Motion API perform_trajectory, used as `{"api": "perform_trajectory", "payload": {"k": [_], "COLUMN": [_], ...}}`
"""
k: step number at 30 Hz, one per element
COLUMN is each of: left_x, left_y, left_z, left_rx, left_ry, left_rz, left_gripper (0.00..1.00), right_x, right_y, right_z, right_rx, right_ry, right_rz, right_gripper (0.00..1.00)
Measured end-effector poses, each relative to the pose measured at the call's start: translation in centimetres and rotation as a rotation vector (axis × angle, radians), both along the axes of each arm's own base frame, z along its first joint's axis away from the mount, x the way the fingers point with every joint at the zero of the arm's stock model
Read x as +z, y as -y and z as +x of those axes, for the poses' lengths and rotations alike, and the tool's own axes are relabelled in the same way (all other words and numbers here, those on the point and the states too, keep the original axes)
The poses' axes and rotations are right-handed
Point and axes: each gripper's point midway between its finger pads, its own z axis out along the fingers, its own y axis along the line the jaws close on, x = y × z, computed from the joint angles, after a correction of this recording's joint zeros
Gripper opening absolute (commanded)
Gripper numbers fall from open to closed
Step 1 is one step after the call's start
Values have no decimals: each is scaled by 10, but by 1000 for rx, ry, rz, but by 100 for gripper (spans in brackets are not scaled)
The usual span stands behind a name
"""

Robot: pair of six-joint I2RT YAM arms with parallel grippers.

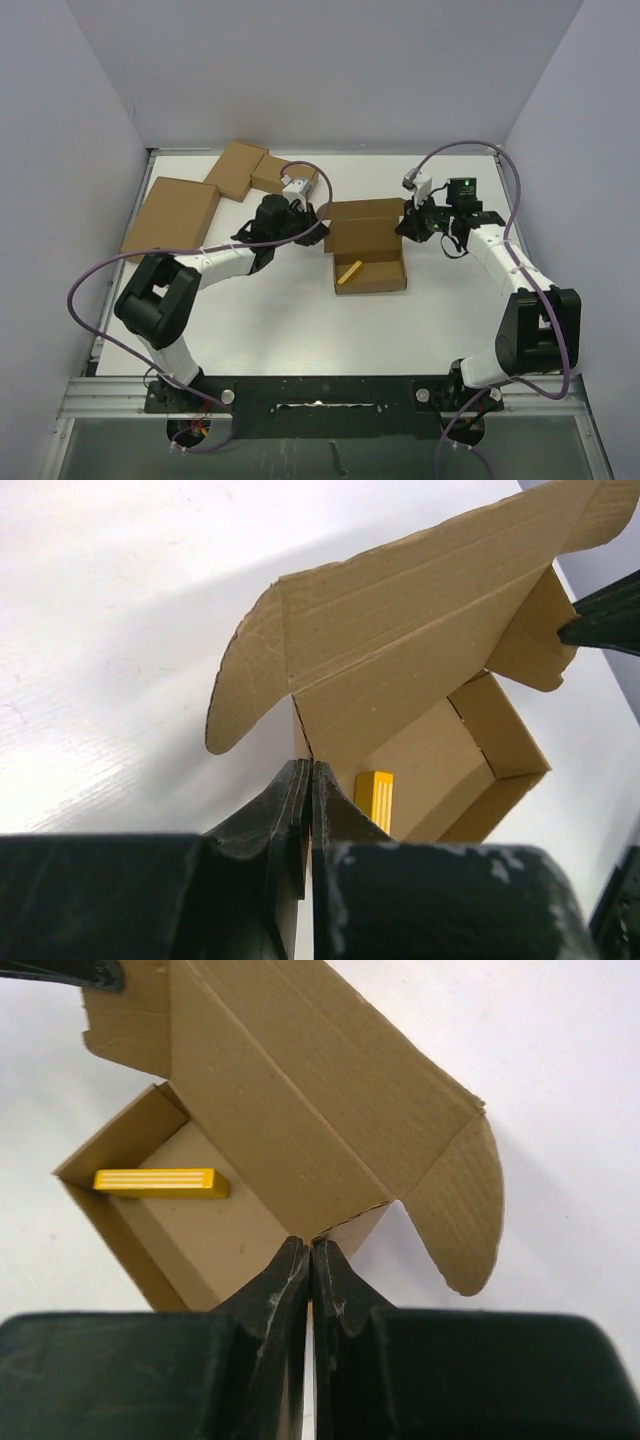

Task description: Fold the paper box

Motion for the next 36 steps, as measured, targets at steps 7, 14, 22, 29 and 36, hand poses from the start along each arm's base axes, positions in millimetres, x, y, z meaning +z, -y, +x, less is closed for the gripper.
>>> {"api": "perform_trajectory", "payload": {"k": [7,14,22,29,36], "left_x": [1,13,21,27,31], "left_y": [7,11,3,9,16], "left_z": [7,15,24,20,12], "left_rx": [110,189,257,301,343], "left_ry": [91,185,256,296,333], "left_rz": [105,181,234,247,262], "left_gripper": [0,0,0,0,0], "right_x": [-10,-2,11,-7,-21], "right_y": [6,7,-1,3,8], "right_z": [15,27,30,27,21], "right_rx": [-135,-219,-245,-324,-408], "right_ry": [41,91,160,135,108], "right_rz": [-88,-117,-119,-163,-190], "right_gripper": [0,0,1,4,6]}}
